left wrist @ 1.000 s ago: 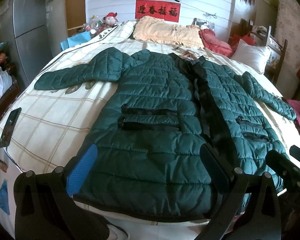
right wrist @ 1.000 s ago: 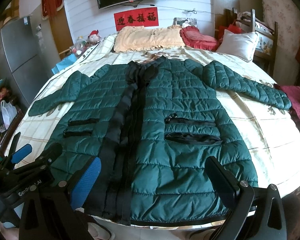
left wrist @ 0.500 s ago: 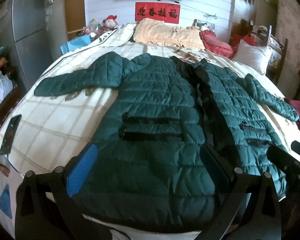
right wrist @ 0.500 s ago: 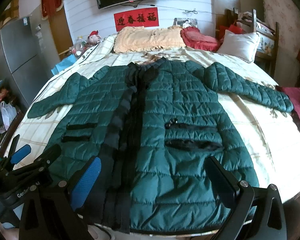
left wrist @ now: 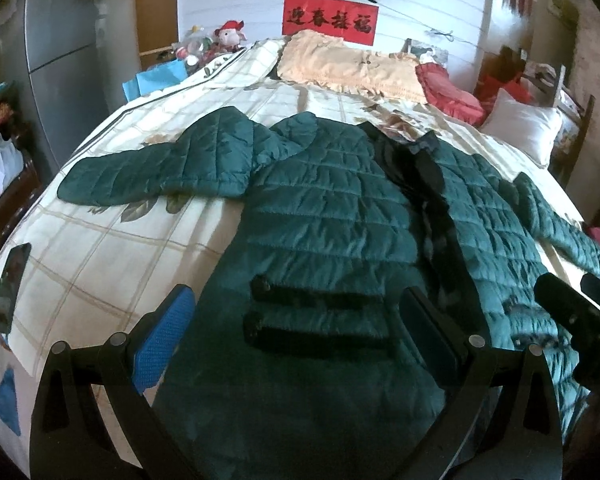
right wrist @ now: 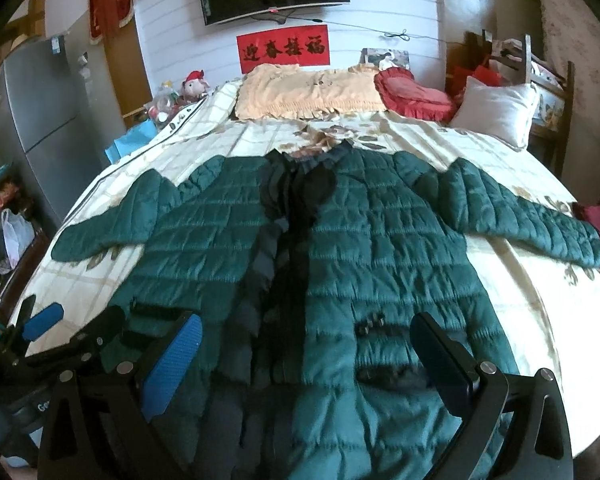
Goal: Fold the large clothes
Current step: 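Move the left tool toward the sleeve cuff nearest it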
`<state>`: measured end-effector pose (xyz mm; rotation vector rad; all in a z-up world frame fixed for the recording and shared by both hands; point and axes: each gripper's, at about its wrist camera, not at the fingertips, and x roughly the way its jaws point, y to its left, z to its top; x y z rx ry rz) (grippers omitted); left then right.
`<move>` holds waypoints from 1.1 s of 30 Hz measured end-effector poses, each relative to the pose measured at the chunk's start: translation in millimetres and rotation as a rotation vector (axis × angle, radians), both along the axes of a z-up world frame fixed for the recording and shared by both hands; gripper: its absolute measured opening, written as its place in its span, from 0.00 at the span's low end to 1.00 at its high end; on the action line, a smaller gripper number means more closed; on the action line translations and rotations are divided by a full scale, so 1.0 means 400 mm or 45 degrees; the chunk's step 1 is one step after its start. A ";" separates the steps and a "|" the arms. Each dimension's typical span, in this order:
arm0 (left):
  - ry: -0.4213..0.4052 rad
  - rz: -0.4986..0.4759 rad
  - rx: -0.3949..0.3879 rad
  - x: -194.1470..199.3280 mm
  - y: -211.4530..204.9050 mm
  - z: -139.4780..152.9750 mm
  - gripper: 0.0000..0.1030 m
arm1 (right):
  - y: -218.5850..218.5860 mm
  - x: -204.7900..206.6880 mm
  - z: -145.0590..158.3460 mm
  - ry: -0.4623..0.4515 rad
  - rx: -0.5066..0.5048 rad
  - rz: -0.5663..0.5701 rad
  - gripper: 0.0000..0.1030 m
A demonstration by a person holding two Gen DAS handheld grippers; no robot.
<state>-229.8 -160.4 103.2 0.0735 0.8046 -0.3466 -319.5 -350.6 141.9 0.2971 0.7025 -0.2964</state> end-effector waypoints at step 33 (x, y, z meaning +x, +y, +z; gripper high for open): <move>0.046 0.289 0.117 0.371 0.148 -0.047 1.00 | -0.066 0.363 -0.084 0.129 0.012 0.060 1.00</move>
